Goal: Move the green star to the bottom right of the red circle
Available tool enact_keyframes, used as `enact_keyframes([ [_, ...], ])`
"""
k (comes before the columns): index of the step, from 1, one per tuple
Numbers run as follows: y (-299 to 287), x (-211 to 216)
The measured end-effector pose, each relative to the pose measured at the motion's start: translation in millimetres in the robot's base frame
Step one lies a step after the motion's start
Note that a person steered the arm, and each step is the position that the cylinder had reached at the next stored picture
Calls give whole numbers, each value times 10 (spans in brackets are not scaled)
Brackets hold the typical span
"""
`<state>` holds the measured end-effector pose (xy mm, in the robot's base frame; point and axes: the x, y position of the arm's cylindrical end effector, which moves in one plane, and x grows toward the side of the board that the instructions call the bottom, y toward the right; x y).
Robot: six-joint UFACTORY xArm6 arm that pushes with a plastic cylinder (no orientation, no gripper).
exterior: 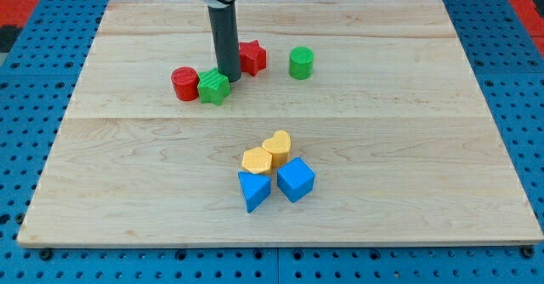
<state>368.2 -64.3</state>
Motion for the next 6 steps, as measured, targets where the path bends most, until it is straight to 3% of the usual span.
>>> enact_keyframes([
  [3,75,108],
  [5,106,596],
  [6,52,591],
])
